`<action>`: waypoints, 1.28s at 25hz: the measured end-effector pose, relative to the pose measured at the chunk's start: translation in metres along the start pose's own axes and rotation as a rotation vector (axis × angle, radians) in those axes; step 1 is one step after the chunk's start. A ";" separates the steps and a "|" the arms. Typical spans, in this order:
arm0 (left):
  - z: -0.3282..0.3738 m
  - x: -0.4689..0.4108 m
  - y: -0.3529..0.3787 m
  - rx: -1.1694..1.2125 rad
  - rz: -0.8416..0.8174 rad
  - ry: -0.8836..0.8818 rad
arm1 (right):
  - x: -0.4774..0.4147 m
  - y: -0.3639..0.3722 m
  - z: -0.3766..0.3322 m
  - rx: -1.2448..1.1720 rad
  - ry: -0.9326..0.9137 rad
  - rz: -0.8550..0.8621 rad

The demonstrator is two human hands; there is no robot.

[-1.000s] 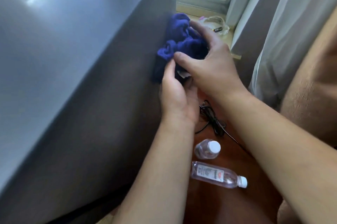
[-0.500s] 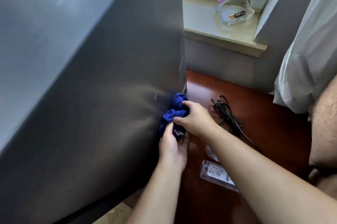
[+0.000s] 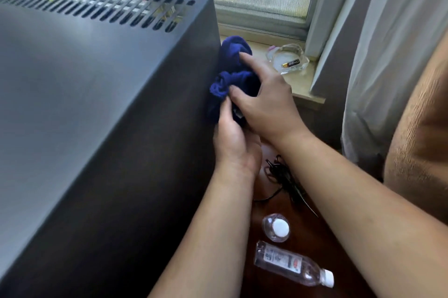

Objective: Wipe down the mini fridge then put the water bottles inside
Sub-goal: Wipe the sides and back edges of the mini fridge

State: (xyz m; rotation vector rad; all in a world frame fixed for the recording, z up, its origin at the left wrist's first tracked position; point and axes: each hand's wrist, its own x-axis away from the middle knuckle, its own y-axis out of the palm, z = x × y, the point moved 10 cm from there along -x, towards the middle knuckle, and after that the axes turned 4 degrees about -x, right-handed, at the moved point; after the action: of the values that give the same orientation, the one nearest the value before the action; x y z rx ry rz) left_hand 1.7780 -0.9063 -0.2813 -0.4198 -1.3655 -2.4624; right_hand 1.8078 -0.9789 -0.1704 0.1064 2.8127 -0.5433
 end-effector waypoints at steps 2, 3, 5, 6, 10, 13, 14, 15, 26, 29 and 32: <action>-0.012 -0.003 -0.016 -0.017 0.000 -0.034 | 0.008 0.012 0.019 0.051 0.051 -0.031; -0.022 0.001 -0.030 -0.018 0.013 -0.080 | 0.019 0.021 0.034 0.088 0.098 -0.064; -0.041 0.015 -0.065 -0.057 0.107 -0.171 | 0.045 0.039 0.065 0.135 0.201 -0.153; -0.048 0.023 -0.079 -0.055 0.162 -0.204 | 0.060 0.046 0.076 0.140 0.243 -0.191; -0.052 0.047 -0.081 0.082 0.168 -0.316 | 0.078 0.048 0.072 0.116 0.235 -0.153; -0.017 0.061 -0.031 0.098 0.091 -0.260 | 0.054 0.021 0.015 0.080 0.107 -0.053; 0.000 0.063 -0.010 0.087 0.061 -0.203 | 0.043 0.011 -0.012 0.059 0.039 -0.031; 0.017 0.065 0.012 0.078 0.023 -0.140 | 0.032 -0.001 -0.041 0.036 -0.036 -0.006; 0.001 0.135 -0.096 -0.015 0.282 -0.188 | 0.145 0.049 -0.011 0.063 -0.013 -0.170; -0.008 0.164 -0.185 -0.098 0.524 -0.197 | 0.212 0.099 0.036 0.085 0.168 -0.459; -0.009 0.176 -0.228 -0.185 0.614 -0.186 | 0.237 0.119 0.054 0.065 0.243 -0.539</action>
State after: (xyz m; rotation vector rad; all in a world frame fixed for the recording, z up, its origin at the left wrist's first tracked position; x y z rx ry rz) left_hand 1.5272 -0.8179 -0.3930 -0.9682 -0.8849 -2.0667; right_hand 1.6086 -0.8840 -0.3275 -0.6312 3.0535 -0.7809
